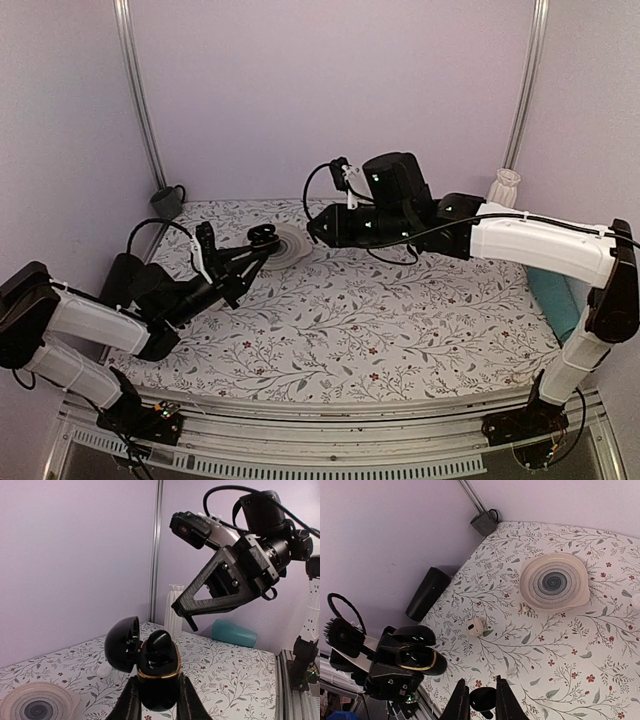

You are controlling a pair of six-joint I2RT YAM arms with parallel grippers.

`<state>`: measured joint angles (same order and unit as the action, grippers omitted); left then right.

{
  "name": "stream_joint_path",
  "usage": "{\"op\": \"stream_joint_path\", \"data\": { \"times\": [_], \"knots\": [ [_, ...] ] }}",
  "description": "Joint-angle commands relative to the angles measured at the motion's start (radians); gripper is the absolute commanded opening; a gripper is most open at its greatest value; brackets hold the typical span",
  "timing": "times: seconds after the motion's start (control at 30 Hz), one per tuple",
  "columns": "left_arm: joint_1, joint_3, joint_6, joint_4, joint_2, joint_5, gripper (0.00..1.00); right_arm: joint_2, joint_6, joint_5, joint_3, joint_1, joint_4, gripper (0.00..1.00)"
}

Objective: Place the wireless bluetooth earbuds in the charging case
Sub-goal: Insert the left earbud into the left side groove of the charging case.

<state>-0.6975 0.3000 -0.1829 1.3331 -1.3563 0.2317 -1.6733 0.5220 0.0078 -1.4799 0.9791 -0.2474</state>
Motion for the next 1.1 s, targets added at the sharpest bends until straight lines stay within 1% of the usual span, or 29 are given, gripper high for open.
{"op": "stream_joint_path", "data": {
  "times": [0.0,0.33,0.47,0.8,1.07],
  "knots": [
    [-0.009,0.044,0.018,0.048,-0.035,0.023,0.00,0.053,0.026,-0.055,0.025,-0.002,0.145,0.12],
    [-0.065,0.111,0.029,0.027,-0.100,0.000,0.00,0.074,0.020,-0.067,0.059,0.051,0.328,0.12],
    [-0.078,0.127,0.031,0.021,-0.104,0.000,0.00,0.059,0.004,-0.061,0.059,0.072,0.369,0.12],
    [-0.084,0.150,0.034,-0.013,-0.100,0.013,0.00,0.013,-0.028,-0.057,0.040,0.107,0.384,0.12],
    [-0.094,0.155,0.057,-0.050,-0.068,0.023,0.00,-0.039,-0.066,-0.042,0.017,0.126,0.380,0.12]
  ]
}}
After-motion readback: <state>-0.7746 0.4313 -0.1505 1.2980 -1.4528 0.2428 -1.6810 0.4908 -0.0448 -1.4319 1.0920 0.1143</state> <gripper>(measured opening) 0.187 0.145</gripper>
